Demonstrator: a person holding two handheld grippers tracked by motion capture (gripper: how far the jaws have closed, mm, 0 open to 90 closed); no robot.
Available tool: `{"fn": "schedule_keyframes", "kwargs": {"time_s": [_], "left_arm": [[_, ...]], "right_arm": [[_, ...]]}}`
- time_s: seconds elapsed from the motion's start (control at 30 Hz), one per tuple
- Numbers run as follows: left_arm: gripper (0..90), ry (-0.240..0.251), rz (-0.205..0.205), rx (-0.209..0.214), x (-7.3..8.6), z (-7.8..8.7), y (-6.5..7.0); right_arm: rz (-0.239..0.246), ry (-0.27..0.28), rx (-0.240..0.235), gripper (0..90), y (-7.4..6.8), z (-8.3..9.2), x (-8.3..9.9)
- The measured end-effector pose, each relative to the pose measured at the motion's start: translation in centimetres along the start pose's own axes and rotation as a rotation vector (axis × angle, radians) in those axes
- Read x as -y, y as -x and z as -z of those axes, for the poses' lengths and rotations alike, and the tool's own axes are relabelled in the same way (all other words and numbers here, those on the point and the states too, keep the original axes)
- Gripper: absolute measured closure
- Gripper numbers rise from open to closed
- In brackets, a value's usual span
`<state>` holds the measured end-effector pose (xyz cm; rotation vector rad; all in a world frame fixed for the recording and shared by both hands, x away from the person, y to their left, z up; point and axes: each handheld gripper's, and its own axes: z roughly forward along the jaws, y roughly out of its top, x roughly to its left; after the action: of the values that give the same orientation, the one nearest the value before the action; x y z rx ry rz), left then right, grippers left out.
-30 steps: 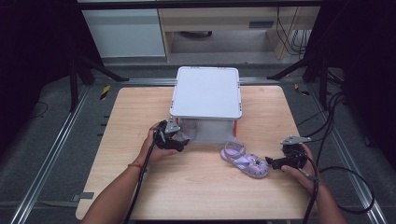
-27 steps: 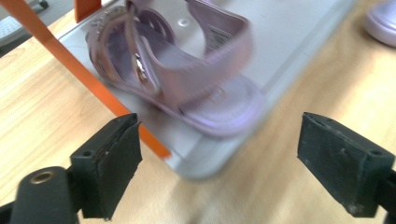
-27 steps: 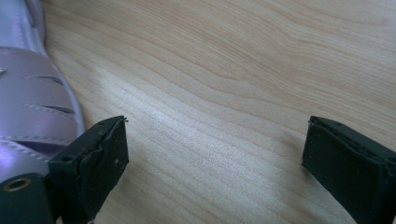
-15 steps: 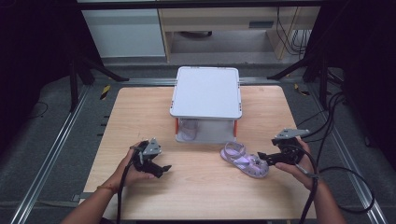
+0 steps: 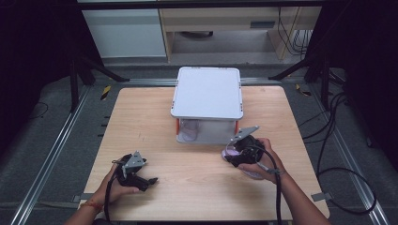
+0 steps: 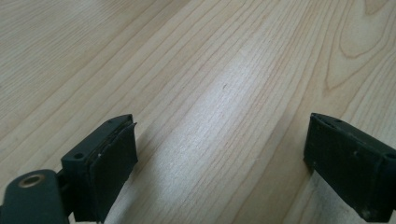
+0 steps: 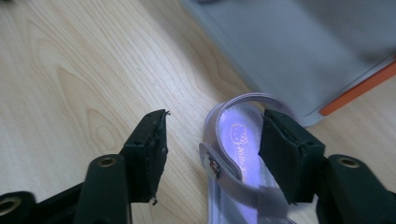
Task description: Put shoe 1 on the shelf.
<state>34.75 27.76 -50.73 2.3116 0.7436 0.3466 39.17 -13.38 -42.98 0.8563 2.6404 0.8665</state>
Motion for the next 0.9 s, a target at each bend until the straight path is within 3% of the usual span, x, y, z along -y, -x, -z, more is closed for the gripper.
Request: {"fn": "schedule_keyframes", "kwargs": {"time_s": [0.07, 0.17, 0.3, 0.37, 0.5, 0.53, 0.67, 0.9], "left_arm": [[8.5, 0.010, 0.016, 0.014, 0.2, -0.1, -0.2], [7.8, 0.022, 0.029, 0.024, 0.3, -0.2, -0.3], [6.6, 0.038, 0.023, 0.030, 0.3, -0.5, -0.4], [5.8, 0.047, 0.022, 0.032, 0.4, -0.6, -0.5], [5.4, 0.048, 0.024, 0.031, 0.3, -0.6, -0.4], [5.4, 0.049, 0.024, 0.031, 0.3, -0.6, -0.4], [5.3, 0.049, 0.024, 0.031, 0.3, -0.6, -0.4], [5.3, 0.049, 0.025, 0.030, 0.3, -0.7, -0.4]], "right_arm": [[-0.009, -0.024, -0.010, 44.6, 0.0, -1.0, -0.3], [-0.013, -0.058, 0.018, 48.4, 0.3, -2.1, -0.6], [-0.055, -0.092, -0.006, 56.4, 0.9, -3.3, -0.5], [-0.054, -0.097, -0.024, 64.1, 0.8, -3.8, -0.3], [-0.009, -0.096, -0.036, 81.9, 0.2, -4.4, -0.3], [0.001, -0.094, -0.041, 83.0, 0.0, -4.4, -0.2], [0.053, -0.102, -0.097, 84.2, -1.0, -4.0, -0.2], [0.165, -0.106, -0.197, 80.3, -4.1, -2.6, 0.5]]}}
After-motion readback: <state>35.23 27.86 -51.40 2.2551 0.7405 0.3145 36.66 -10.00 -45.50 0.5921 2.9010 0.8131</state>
